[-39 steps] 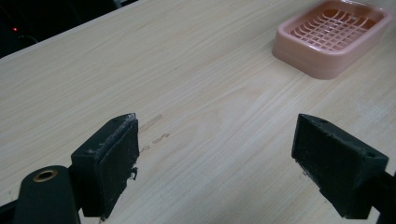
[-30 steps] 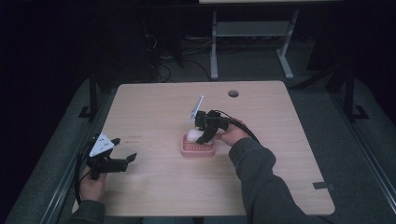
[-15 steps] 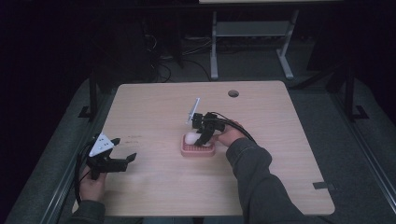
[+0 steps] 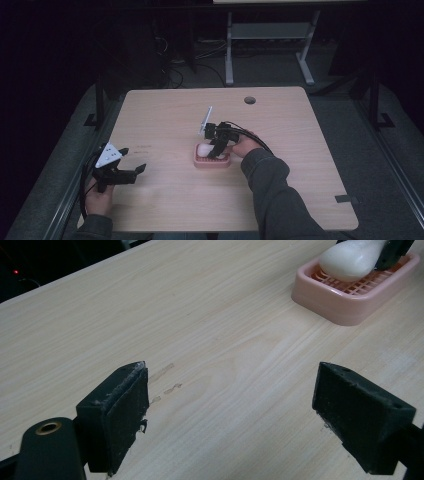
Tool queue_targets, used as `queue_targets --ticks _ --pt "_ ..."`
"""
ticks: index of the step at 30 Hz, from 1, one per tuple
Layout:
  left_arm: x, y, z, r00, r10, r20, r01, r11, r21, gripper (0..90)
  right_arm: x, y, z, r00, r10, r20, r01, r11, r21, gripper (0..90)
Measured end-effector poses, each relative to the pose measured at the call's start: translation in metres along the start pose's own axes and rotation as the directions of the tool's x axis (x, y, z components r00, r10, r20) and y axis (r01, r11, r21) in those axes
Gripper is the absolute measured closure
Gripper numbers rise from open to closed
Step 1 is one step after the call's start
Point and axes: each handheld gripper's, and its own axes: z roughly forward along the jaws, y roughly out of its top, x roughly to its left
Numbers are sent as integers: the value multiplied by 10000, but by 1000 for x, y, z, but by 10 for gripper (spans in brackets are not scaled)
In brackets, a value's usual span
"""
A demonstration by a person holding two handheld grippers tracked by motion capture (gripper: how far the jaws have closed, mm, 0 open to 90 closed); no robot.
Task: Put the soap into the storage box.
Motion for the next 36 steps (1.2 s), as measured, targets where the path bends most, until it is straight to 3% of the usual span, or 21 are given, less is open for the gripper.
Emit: queue_targets --ticks 11,26,36 --pt "0 0 0 10000 11 9 -11 10000 -19 145 -1 0 1 10000 51 -33 -51 10000 -63 483" --pt "0 0 0 10000 13 6 -13 10000 -5 145 0 -2 9 9998 174 -121 -171 9995 263 476" --pt "0 0 0 10000 28 13 -28 10000 -3 145 0 -4 -5 9994 349 -76 -351 9991 -257 439"
